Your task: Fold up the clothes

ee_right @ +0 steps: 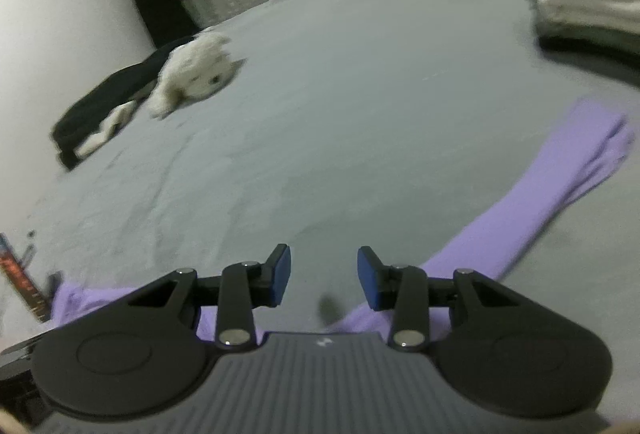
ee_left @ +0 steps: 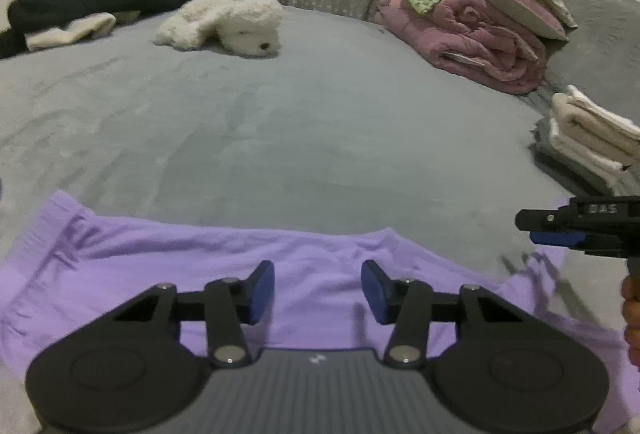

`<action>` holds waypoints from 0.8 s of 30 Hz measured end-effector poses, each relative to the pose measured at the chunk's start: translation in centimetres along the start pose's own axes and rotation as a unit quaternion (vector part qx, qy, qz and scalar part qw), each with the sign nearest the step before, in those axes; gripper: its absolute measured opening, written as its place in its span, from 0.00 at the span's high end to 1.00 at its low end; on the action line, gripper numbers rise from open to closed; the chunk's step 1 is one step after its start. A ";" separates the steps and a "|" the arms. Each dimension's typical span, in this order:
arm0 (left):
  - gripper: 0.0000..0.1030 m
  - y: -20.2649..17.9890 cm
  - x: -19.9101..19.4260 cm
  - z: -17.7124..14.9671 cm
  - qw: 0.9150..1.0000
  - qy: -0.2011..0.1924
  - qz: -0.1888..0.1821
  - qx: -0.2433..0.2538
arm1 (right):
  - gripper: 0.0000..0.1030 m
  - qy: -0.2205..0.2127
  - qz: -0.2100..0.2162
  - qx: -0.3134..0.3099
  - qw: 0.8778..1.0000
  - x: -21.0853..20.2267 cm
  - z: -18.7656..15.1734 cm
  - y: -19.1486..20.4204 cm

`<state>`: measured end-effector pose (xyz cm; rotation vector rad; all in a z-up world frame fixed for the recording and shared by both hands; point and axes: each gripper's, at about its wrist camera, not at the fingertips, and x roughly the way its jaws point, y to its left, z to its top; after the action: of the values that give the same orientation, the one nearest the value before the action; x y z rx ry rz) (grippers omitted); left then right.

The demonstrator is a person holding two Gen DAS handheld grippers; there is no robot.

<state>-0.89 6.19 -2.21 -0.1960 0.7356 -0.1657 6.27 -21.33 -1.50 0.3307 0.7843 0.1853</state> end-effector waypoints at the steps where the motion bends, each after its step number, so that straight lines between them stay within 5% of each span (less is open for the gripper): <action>1: 0.57 -0.2 0.1 0.0 1.000 0.002 -0.009 -0.001 | 0.59 -0.002 -0.009 0.001 1.000 0.0 0.1 -0.2; 9: 0.68 -2.9 0.3 -0.8 0.998 -0.009 -0.052 0.043 | 0.60 -0.026 -0.086 0.006 0.996 -0.1 0.2 -1.8; 17: 0.69 -5.5 0.2 -1.9 0.989 -0.006 -0.118 0.093 | 0.62 -0.033 -0.137 -0.010 0.990 0.4 -0.2 -3.0; 24: 0.69 -7.3 0.2 -2.9 0.978 0.007 -0.163 0.132 | 0.92 -0.033 -0.157 -0.040 0.986 0.7 -0.9 -3.6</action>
<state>-3.34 -1.29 -2.69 -0.0595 0.6844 -0.5744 6.25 -24.34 -3.81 0.1327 0.7507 -0.0898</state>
